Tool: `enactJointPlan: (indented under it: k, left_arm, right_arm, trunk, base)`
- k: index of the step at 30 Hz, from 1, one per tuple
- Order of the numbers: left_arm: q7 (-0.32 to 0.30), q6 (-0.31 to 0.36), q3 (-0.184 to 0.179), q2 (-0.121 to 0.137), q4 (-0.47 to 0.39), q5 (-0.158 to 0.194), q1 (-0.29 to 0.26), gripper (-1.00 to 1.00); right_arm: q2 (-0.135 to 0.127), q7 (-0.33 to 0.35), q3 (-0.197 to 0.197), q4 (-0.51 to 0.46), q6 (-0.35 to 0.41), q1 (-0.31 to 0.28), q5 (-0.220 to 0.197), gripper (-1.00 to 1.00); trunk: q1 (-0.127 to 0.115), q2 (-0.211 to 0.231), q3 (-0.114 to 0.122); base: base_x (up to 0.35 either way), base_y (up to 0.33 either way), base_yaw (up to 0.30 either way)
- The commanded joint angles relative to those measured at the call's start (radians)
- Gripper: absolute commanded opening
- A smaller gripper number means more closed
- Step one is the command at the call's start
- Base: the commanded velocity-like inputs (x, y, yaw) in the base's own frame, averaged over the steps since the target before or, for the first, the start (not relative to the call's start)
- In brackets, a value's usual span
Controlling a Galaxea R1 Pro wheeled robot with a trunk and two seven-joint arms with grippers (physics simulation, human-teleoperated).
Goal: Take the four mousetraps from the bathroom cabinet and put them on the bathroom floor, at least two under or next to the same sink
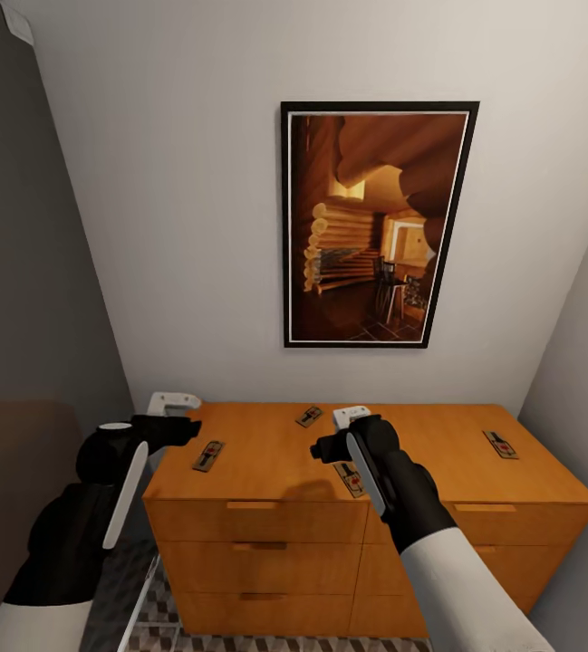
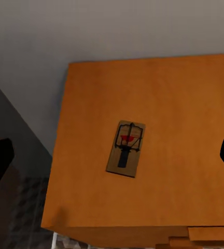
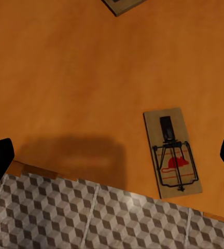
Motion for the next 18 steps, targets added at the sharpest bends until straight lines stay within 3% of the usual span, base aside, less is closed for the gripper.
enactJointPlan:
  k: [1,9,18]
  left_arm:
    - [0.001,0.004,-0.002,0.001,-0.001,-0.001,0.000,1.00]
    - [0.001,0.004,-0.001,0.005,-0.004,-0.001,-0.014,1.00]
    - [0.001,0.004,0.000,0.007,-0.004,-0.001,-0.075,1.00]
  right_arm:
    - [0.000,-0.003,0.001,0.000,0.004,-0.001,-0.001,1.00]
    - [0.000,-0.026,0.001,0.014,0.004,-0.007,-0.001,1.00]
    - [0.000,-0.037,0.001,0.020,0.004,-0.010,-0.001,1.00]
  trunk:
    - [0.000,-0.001,-0.001]
    - [0.000,-0.001,-0.001]
    - [0.000,-0.001,-0.001]
  base:
    - [0.000,0.000,0.000]
    - [0.000,0.000,0.000]
    - [0.000,0.000,0.000]
